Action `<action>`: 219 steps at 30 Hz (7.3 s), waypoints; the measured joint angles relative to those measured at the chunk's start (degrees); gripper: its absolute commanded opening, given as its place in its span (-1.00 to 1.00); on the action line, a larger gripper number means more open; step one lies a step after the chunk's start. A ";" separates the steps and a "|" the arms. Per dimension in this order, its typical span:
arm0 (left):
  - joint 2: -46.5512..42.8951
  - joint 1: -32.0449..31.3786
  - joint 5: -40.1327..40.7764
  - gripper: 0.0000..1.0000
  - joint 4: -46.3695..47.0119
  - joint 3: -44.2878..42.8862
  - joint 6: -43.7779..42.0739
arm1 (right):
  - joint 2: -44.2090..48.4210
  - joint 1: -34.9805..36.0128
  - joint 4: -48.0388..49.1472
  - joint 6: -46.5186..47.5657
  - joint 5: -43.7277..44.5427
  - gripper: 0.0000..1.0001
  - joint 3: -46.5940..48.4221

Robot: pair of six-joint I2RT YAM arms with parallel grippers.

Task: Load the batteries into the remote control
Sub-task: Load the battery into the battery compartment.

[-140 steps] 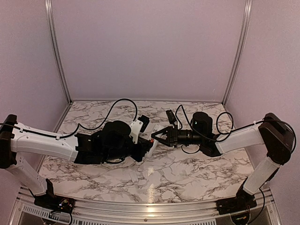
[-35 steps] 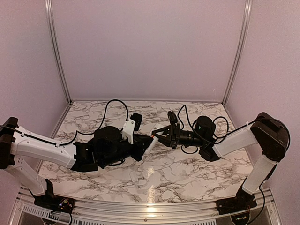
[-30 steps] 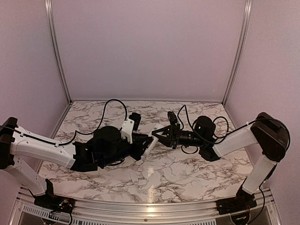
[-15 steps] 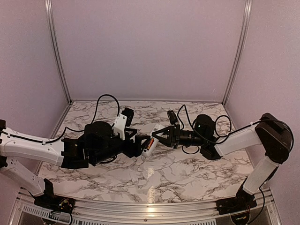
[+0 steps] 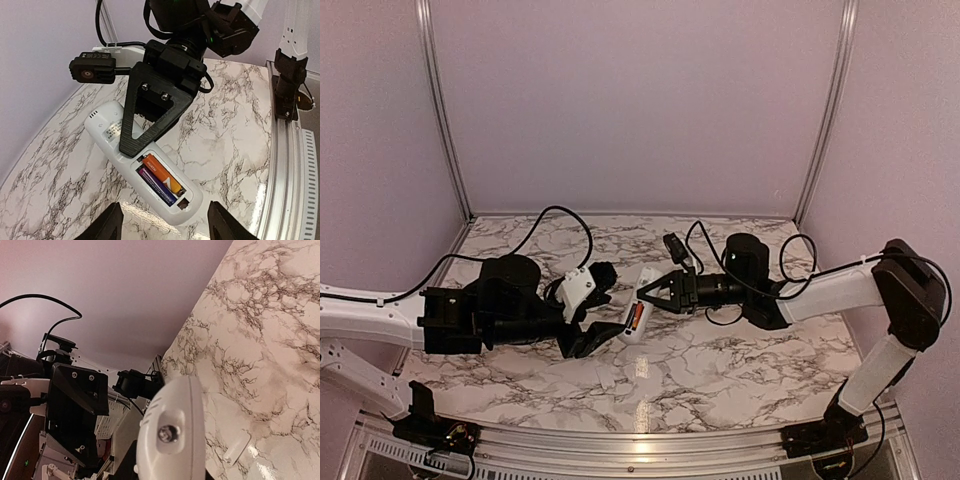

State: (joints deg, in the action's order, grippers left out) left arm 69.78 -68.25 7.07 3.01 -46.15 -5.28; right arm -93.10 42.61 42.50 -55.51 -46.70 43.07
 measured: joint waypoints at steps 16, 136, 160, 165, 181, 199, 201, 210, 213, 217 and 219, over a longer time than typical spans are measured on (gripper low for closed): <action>0.39 0.00 -3.67 -0.36 -6.08 0.02 -18.12 | -4.26 4.15 -8.72 6.19 -5.22 -1.00 4.17; 17.99 -2.99 4.98 -0.82 -10.95 -9.35 -22.38 | -4.39 4.52 -20.87 7.48 -1.68 -1.00 6.73; 5.25 -3.50 8.50 0.35 -10.56 -4.04 -15.45 | -0.55 1.75 -15.41 12.20 -2.47 -1.00 6.23; -2.08 -1.86 7.50 0.56 -6.40 -0.46 -6.78 | 1.46 1.36 -15.58 15.45 -1.90 -1.00 6.16; 4.42 5.79 -11.89 0.44 8.59 3.17 19.85 | 6.75 1.66 -15.13 19.61 -1.27 -1.00 6.16; 10.01 8.87 -18.93 0.16 15.85 2.29 28.96 | 6.75 2.93 -14.91 20.44 0.15 -1.00 6.16; 10.01 9.27 -19.30 0.06 16.63 2.29 29.73 | 6.75 2.93 -14.84 20.41 -0.35 -1.00 6.16; 10.54 10.14 -21.51 -0.35 18.45 2.29 32.35 | 6.75 2.97 -14.45 20.41 0.28 -1.00 6.16; 10.91 10.29 -21.59 -0.29 18.53 2.08 32.50 | 6.75 2.95 -14.47 20.44 0.68 -1.00 6.16; 11.61 10.38 -20.94 0.01 16.90 0.72 31.19 | 6.75 2.60 -14.51 19.91 0.87 -1.00 6.10; 11.65 10.64 -20.44 0.05 15.96 0.44 30.47 | 6.75 2.43 -14.51 19.65 0.94 -1.00 6.05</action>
State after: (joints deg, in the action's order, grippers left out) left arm 81.43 -57.60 -13.37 18.96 -45.71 25.19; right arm -86.35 45.04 27.99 -35.86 -45.76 49.12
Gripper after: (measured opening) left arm 0.494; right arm 0.199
